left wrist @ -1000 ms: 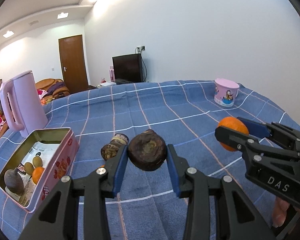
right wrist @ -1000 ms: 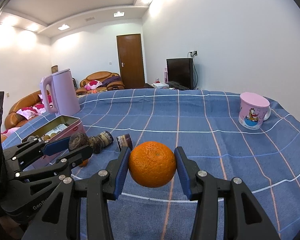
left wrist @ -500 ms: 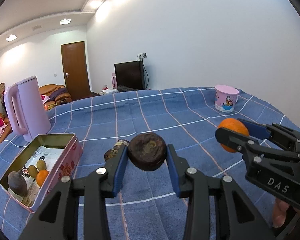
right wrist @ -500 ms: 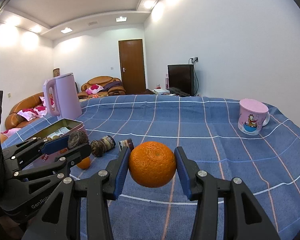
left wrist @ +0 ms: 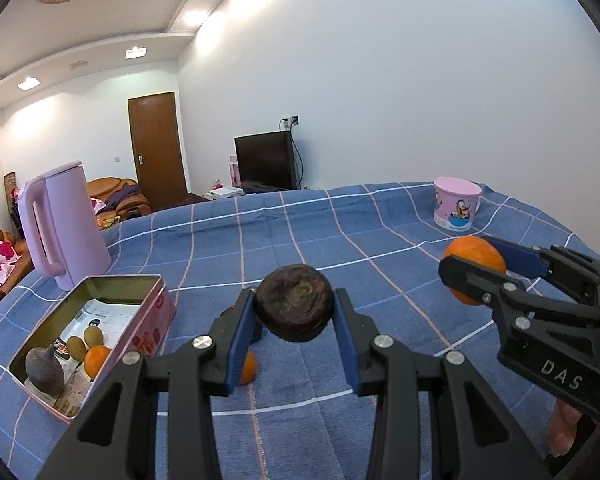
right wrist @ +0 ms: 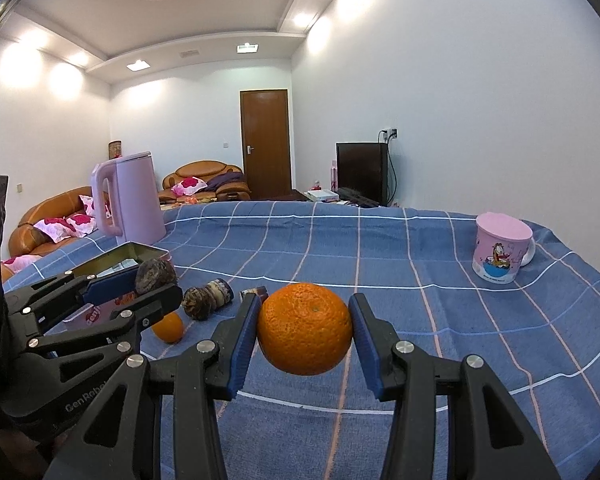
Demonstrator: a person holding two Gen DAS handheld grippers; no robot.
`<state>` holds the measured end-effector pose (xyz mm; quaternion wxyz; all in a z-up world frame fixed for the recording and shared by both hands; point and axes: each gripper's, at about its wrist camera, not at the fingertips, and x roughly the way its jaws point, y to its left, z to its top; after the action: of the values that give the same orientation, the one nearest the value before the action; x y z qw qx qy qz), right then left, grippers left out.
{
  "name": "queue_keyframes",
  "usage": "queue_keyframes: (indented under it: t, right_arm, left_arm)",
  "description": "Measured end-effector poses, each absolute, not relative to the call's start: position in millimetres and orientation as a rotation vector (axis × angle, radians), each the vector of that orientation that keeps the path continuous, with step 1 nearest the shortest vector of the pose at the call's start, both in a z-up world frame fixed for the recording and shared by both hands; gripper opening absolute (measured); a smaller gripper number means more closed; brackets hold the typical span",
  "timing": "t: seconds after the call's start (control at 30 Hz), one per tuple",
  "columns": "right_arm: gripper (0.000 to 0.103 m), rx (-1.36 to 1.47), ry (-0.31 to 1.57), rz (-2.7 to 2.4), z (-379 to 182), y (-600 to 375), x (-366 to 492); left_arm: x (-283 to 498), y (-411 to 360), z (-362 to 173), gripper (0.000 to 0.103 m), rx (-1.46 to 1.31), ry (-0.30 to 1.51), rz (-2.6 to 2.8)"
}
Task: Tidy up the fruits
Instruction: 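Lift the orange in the right tool while the left tool lifts the brown fruit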
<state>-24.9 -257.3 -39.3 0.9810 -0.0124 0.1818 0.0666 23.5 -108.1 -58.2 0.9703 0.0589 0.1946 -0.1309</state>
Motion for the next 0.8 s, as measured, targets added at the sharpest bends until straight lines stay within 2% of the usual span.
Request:
queue_keyframes:
  t: [0.8]
  right_arm:
    - [0.048,-0.064,0.418,0.298,-24.6,-189.3,16.3]
  left_arm:
    - [43.1,-26.6,-42.3,0.041,0.052,0.399,-0.083]
